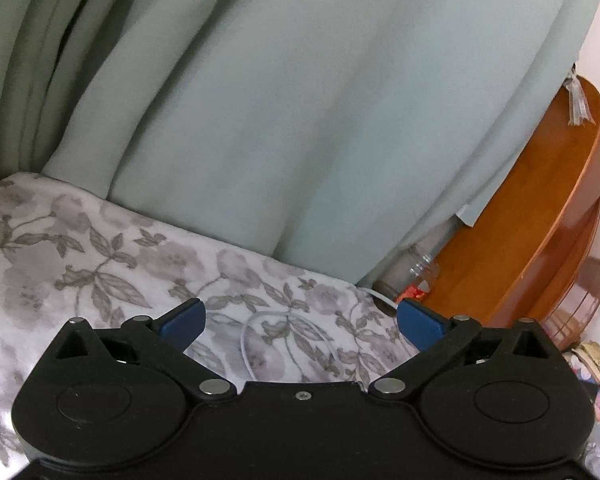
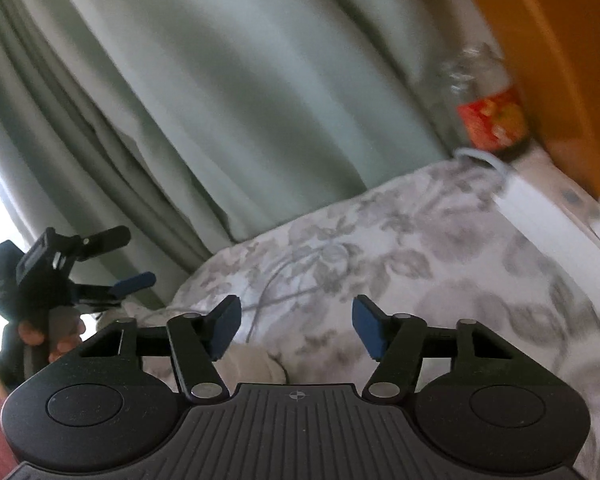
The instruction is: Lace up shoes with both hands
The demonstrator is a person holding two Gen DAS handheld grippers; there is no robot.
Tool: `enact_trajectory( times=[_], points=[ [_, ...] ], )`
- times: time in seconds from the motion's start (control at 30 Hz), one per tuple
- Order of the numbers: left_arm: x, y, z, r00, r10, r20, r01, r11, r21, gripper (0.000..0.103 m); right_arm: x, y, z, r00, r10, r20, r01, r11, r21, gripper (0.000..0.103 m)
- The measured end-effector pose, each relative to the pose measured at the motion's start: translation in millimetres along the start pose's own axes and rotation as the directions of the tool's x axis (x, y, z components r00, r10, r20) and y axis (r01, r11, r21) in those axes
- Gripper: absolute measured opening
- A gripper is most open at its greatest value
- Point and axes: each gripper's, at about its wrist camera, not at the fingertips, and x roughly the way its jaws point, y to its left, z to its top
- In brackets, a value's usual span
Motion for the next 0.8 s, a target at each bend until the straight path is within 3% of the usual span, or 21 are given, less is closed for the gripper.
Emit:
enact_trajectory(
  times=[0.2, 0.4, 0.47, 0.53, 0.67, 0.77, 0.8],
  points=[
    [-2.2, 5.1, -0.5, 1.000, -0.027, -0.005, 0.027, 1.000, 0.008, 0.101, 44.0, 18.4, 27.2, 0.996, 0.007, -0.093, -0.019, 0.991, -0.130, 0.053],
    [2.9, 7.6, -0.8, 0.999, -0.046, -0.022, 0.047, 0.999, 0.010, 0.101, 98.8, 33.7, 52.9, 0.974, 0.046, -0.224, -0.093, 0.974, -0.205, 0.039],
    [2.8, 9.3, -0.6, 0.998, -0.054, -0.020, 0.054, 0.998, 0.008, 0.101, 115.9, 39.2, 57.9, 0.969, 0.007, -0.249, -0.074, 0.963, -0.260, 0.038],
    [2.2, 11.2, -0.2, 0.998, -0.058, -0.020, 0.058, 0.998, 0.004, 0.101, 130.2, 41.5, 61.4, 0.965, -0.086, -0.248, -0.004, 0.939, -0.343, 0.037],
    [1.6, 15.0, -0.7, 0.998, -0.059, -0.022, 0.059, 0.998, -0.002, 0.101, 146.5, 27.6, 64.5, 0.940, -0.250, -0.232, 0.145, 0.909, -0.392, 0.033],
    [1.9, 17.3, -1.6, 0.998, -0.061, -0.021, 0.061, 0.998, -0.008, 0.101, 152.9, 16.8, 57.9, 0.922, -0.278, -0.268, 0.164, 0.910, -0.381, 0.027],
    [2.0, 17.9, -1.8, 0.998, -0.061, -0.020, 0.061, 0.998, -0.010, 0.101, 154.1, 15.0, 55.9, 0.920, -0.279, -0.274, 0.163, 0.911, -0.379, 0.021]
  ],
)
